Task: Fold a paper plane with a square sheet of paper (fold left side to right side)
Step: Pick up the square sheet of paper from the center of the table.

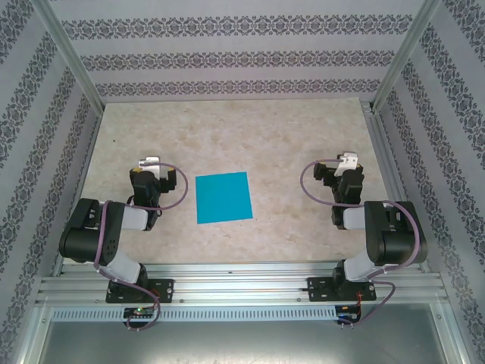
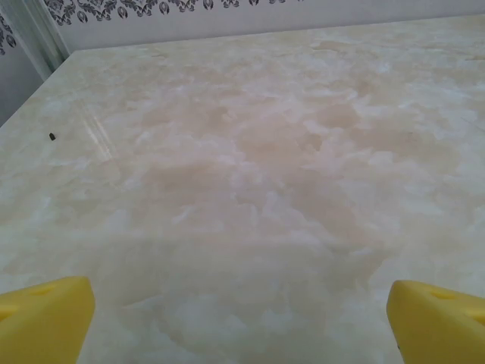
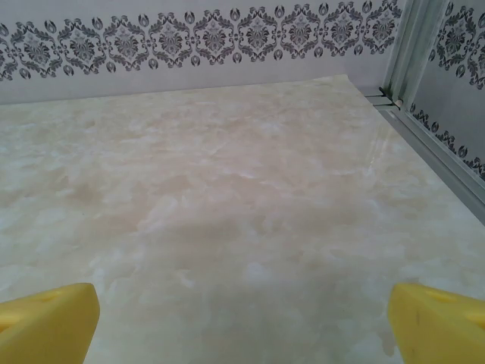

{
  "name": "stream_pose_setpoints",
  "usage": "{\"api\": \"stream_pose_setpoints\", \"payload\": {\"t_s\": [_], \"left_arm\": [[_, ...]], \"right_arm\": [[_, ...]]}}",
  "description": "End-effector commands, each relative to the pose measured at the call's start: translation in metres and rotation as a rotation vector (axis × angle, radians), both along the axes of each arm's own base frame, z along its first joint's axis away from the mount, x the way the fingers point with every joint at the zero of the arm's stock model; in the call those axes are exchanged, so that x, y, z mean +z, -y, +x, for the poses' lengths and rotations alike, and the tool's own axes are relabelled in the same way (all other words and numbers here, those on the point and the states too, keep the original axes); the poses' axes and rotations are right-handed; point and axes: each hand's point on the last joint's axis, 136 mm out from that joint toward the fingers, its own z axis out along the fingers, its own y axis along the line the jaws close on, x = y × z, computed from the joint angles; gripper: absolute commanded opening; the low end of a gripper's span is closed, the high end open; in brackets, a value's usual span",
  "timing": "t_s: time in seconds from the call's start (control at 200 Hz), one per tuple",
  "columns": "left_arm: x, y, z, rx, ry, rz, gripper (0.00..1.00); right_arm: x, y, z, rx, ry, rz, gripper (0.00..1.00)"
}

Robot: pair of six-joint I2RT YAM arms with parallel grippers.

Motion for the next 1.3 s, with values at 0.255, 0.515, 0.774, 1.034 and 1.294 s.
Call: {"api": "stream_pose_setpoints", "payload": {"t_s": [0.255, 0.515, 0.774, 1.034, 1.294], "left_arm": [[0.019, 0.001, 0.009, -0.019, 0.054, -0.005, 1.00], [0.019, 0.001, 0.009, -0.019, 0.054, -0.006, 1.00], [0.019, 0.001, 0.009, -0.018, 0.054, -0.004, 1.00], [0.021, 0.004, 0.010, -0.042, 0.057, -0.007, 1.00], [0.093, 0.027, -0.003, -0.099, -0.075, -0.227, 1.00]], "right_arm": [[0.019, -0.007, 0.007, 0.040, 0.072, -0.001, 0.98], [0.019, -0.007, 0.007, 0.041, 0.072, -0.002, 0.98], [0.020, -0.007, 0.008, 0.041, 0.073, -0.002, 0.98], [0.020, -0.006, 0.008, 0.050, 0.075, 0.013, 0.98], [0.067, -0.014, -0.007, 0.007, 0.002, 0.051, 0.98]]}}
